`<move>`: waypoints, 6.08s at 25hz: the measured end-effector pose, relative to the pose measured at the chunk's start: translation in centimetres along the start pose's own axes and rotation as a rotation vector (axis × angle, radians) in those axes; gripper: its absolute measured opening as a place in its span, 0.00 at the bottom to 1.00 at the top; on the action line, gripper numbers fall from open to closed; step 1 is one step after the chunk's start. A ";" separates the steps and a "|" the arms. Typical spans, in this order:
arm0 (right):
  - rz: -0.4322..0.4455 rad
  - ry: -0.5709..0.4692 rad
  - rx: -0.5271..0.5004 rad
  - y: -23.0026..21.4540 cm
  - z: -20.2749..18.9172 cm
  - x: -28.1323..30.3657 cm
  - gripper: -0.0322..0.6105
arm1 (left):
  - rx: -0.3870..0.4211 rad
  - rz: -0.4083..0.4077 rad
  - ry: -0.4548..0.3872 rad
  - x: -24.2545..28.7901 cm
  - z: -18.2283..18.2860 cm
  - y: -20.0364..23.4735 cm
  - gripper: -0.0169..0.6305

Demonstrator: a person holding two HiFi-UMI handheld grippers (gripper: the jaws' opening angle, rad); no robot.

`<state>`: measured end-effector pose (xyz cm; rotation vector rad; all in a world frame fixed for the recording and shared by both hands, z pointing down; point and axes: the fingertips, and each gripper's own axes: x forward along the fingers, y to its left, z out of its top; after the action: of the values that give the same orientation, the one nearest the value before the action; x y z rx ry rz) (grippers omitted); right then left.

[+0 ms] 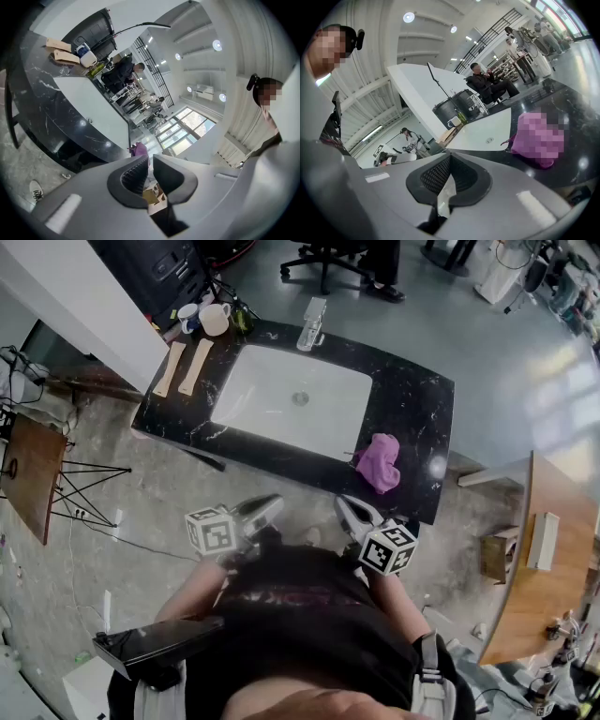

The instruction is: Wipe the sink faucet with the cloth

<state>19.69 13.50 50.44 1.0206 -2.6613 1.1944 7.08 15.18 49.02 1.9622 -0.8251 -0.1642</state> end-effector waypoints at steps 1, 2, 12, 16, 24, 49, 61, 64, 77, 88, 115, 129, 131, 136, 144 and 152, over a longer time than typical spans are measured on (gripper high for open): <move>0.001 0.001 -0.001 0.0 0.0 0.0 0.07 | 0.000 0.001 0.000 0.0 0.0 0.0 0.08; 0.002 0.001 -0.002 0.0 -0.1 0.0 0.07 | -0.001 0.001 0.001 0.0 -0.1 0.0 0.08; 0.005 0.006 -0.008 0.0 0.0 0.1 0.07 | -0.001 0.000 -0.002 0.1 -0.1 0.0 0.07; 0.006 0.007 -0.006 -0.1 0.0 0.2 0.07 | -0.002 0.000 -0.004 0.2 0.0 0.1 0.07; -0.276 0.076 -0.242 -7.1 4.2 -1.0 0.27 | 0.002 0.013 -0.006 0.2 0.5 0.5 0.07; -0.510 0.030 -0.339 -12.6 14.3 9.2 0.19 | 0.013 -0.073 0.093 -1.7 11.8 8.6 0.07; -0.458 0.049 -0.579 -6.5 32.7 31.4 0.19 | 0.000 -0.124 0.101 -8.6 20.8 17.0 0.07; -0.557 0.205 -0.634 -9.4 33.5 33.9 0.19 | -0.023 -0.117 0.071 -9.7 21.5 18.1 0.07; -0.576 0.237 -0.487 -17.6 39.2 37.9 0.18 | -0.074 -0.030 0.006 -8.1 22.5 19.7 0.07; -0.314 0.091 -0.730 -6.7 26.8 29.4 0.18 | -0.057 -0.090 0.096 -1.8 22.3 18.0 0.07; -0.245 -0.036 -0.328 -12.0 24.8 28.7 0.17 | -0.045 -0.063 0.108 -0.2 21.4 16.4 0.07; -0.208 -0.201 0.463 -25.9 28.0 36.0 0.17 | -0.080 0.048 0.061 0.8 19.9 17.5 0.07; -0.267 -0.156 0.496 -27.0 26.5 36.4 0.17 | -0.089 0.056 0.058 0.8 19.8 17.4 0.07; -0.352 -0.103 0.510 -28.2 25.4 36.8 0.17 | -0.093 0.040 0.037 0.8 20.1 17.1 0.07; -0.037 -0.217 0.414 -19.9 36.8 32.5 0.17 | -0.085 0.002 -0.006 -0.9 21.1 17.1 0.07; -0.286 0.583 -0.867 -10.8 35.5 40.5 0.17 | -0.105 -0.032 -0.052 -3.0 22.2 18.0 0.07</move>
<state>1.90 -38.18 44.71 0.6986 -2.0899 0.1577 -13.50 -4.73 51.49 1.8797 -0.8028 -0.2737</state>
